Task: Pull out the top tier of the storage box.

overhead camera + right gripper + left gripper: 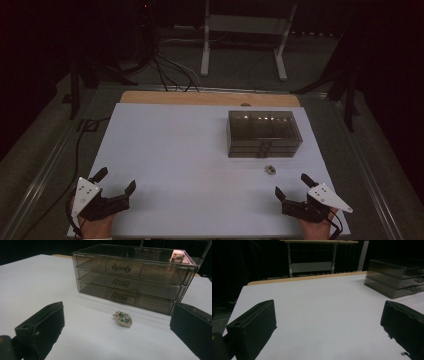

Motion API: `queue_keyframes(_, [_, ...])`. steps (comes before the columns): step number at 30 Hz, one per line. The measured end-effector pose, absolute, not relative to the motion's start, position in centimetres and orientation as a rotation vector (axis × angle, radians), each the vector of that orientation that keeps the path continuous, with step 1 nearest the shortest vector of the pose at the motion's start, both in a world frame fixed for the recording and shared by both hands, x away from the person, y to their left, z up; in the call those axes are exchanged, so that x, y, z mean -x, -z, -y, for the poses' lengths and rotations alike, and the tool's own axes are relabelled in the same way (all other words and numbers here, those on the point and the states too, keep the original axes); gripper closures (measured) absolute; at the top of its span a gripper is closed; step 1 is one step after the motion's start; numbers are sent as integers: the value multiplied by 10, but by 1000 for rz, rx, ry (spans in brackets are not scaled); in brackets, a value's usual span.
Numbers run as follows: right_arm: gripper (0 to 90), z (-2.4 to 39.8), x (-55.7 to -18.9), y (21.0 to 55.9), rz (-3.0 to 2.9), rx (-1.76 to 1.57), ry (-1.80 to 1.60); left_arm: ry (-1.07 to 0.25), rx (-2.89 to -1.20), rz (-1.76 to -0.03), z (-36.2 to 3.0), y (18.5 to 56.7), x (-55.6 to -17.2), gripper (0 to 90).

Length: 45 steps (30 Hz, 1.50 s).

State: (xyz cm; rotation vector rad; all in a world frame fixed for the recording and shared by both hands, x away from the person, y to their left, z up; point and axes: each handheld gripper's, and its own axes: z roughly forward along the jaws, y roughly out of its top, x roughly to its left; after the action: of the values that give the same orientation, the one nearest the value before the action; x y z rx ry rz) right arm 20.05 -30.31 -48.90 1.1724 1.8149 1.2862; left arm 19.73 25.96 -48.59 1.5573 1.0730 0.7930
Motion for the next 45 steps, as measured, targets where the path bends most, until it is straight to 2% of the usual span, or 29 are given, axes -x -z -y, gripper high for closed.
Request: queue_keyframes(45, [0, 288, -204, 476, -1765, -1231, -1288, -822, -1543, -1119, -259, 492, -201, 11])
